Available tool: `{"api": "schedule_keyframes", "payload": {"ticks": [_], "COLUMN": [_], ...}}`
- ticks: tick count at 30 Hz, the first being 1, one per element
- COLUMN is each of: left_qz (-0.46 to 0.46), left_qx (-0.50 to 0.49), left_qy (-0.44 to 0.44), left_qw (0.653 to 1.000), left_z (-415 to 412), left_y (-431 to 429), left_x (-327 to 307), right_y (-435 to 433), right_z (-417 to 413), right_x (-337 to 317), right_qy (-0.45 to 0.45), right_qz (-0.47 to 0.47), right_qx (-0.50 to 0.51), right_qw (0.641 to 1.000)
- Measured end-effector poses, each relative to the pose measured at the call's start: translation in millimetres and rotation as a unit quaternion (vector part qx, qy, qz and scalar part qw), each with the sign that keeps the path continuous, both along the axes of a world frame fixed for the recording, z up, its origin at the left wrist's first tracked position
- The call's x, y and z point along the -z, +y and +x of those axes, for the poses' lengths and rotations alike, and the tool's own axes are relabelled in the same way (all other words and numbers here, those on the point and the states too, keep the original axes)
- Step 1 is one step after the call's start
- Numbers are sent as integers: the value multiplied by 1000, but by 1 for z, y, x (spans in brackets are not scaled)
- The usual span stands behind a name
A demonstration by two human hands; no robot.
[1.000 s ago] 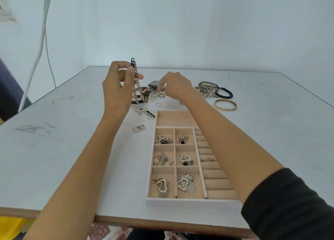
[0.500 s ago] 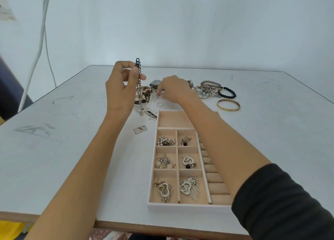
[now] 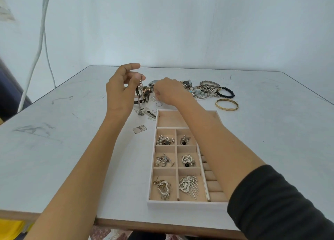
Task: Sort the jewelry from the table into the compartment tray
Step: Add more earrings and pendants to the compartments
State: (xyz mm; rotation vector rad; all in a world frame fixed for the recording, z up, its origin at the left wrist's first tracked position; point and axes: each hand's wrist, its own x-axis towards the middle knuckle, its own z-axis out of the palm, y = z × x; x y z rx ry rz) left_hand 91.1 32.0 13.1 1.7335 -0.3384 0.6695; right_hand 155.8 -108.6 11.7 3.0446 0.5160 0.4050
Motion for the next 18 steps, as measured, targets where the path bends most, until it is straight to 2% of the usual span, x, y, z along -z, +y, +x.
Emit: {"api": "schedule_keyframes", "payload": {"ticks": [5,15,18], "left_qz": [15,13,19], "left_qx": [-6,8,9], "left_qy": [-1,13,15], "left_qw": [1000,1000,1000], "left_z": [0,-1,-2], "left_y": [0,-1,-1], "left_x": [0,0,0], "right_y": [-6,-26,-35], "right_z": [-7,-21,-29], "right_x": [-5,-14,-20], "right_qy": [16,-25,-27], "right_qz": [63,160,220], "right_qx": [-13,-48,-46], "right_qw": [998,986,974]}}
